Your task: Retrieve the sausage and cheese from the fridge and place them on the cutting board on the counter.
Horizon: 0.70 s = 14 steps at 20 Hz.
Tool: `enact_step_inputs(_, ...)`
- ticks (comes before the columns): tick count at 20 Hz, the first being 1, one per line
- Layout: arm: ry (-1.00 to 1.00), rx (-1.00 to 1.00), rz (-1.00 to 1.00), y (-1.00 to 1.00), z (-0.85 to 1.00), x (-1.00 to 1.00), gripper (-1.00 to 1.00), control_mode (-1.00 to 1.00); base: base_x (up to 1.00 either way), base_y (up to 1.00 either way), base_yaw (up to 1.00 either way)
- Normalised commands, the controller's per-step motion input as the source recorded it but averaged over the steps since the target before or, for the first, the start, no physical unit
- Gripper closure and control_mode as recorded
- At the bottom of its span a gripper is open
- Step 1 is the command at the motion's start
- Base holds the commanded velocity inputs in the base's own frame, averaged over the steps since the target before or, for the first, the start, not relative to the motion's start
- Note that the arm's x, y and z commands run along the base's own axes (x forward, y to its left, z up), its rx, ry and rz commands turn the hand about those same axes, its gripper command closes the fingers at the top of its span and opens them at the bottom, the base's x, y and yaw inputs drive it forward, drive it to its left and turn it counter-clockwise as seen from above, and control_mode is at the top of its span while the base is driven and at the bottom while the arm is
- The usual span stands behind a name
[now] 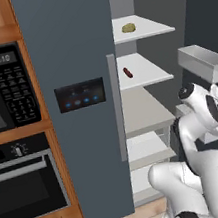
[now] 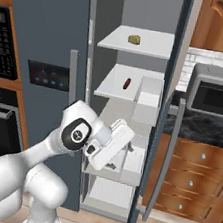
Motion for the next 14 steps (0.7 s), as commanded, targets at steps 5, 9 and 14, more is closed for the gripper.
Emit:
enact_step_inputs(5, 0.15, -0.28, 0.58, 0.54, 0.0, -0.27, -1.0, -1.0, 0.0, 0.0, 0.0)
enact_step_inputs(9, 0.28, -0.18, 0.59, 0.52, 0.11, -0.18, -1.0, -1.0, 0.0, 0.0, 0.0)
enact_step_inputs(14, 0.35, -0.18, 0.42, 0.55, 0.26, 0.0, -1.0, -1.0, 0.0, 0.0, 0.0)
